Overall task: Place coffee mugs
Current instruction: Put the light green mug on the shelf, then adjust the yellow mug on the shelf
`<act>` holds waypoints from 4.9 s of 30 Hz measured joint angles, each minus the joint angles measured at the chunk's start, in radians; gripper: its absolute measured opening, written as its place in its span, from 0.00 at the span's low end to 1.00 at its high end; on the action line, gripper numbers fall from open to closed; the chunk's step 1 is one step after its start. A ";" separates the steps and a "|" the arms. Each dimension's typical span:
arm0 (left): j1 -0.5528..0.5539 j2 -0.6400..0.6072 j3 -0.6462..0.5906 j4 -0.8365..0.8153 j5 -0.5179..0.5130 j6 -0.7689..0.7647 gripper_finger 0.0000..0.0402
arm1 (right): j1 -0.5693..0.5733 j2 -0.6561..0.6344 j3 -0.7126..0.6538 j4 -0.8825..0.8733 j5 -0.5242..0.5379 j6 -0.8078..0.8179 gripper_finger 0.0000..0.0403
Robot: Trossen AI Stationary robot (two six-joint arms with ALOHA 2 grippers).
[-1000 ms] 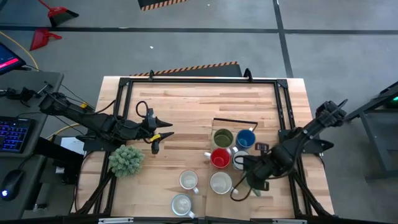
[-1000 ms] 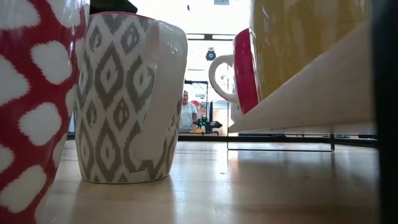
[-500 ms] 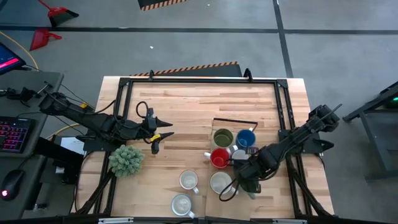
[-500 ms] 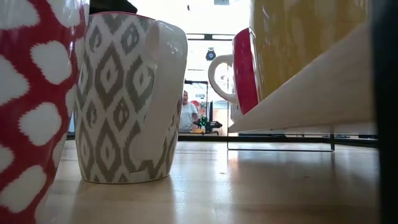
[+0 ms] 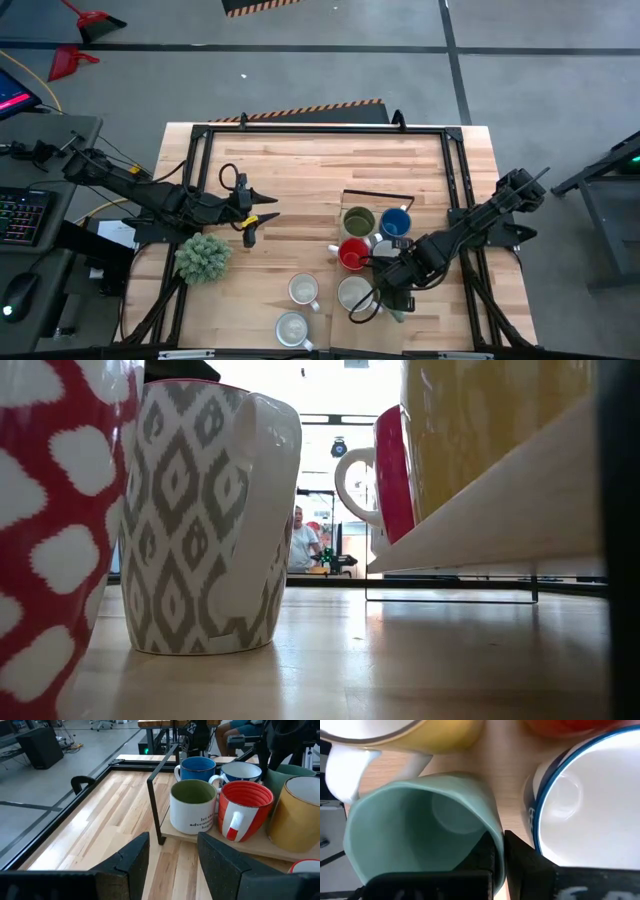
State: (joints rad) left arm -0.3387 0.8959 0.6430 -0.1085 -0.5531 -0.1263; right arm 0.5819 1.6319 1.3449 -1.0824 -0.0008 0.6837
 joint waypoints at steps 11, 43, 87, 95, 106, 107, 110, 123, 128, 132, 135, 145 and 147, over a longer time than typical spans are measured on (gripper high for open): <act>0.000 0.000 0.000 -0.003 0.000 0.000 0.38 | 0.000 0.000 0.000 -0.006 0.000 0.023 0.00; 0.000 0.000 0.000 -0.059 0.000 -0.001 0.38 | 0.039 -0.001 0.133 -0.011 -0.039 0.125 0.17; 0.000 0.000 0.000 -0.060 -0.004 0.000 0.38 | 0.105 0.090 0.133 0.066 -0.132 0.240 0.11; 0.000 0.000 0.000 -0.060 -0.004 0.000 0.38 | 0.105 0.090 0.133 0.115 -0.216 0.214 0.11; 0.000 0.000 0.000 -0.060 -0.004 0.033 0.38 | 0.087 0.089 0.133 0.282 -0.249 0.167 0.11; 0.000 0.000 0.000 -0.060 -0.004 0.033 0.38 | 0.083 0.088 0.133 0.294 -0.233 0.162 0.11; 0.000 0.000 0.000 -0.060 -0.004 0.033 0.38 | 0.069 0.088 0.133 0.338 -0.197 0.144 0.11; 0.000 0.000 0.000 -0.061 -0.004 0.039 0.38 | 0.041 0.088 0.133 0.414 -0.100 0.098 0.11; 0.000 0.000 0.000 -0.071 -0.004 0.085 0.38 | 0.038 0.094 0.133 0.468 -0.085 0.100 0.11; 0.000 0.000 0.000 -0.076 -0.004 0.086 0.38 | 0.038 0.112 0.186 0.466 -0.078 0.086 0.11; 0.000 0.000 0.000 -0.080 -0.010 0.086 0.38 | 0.038 0.156 0.284 0.401 -0.067 0.025 0.11; 0.000 0.000 0.000 -0.082 -0.011 0.086 0.38 | 0.037 0.362 0.582 0.026 -0.041 -0.038 0.11; 0.000 0.000 0.000 -0.083 -0.011 0.086 0.38 | 0.037 0.382 0.603 0.039 -0.042 -0.038 0.11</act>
State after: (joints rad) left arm -0.3386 0.8959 0.6426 -0.1913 -0.5636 -0.0399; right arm 0.6193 2.0141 1.9475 -1.0437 -0.0429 0.6460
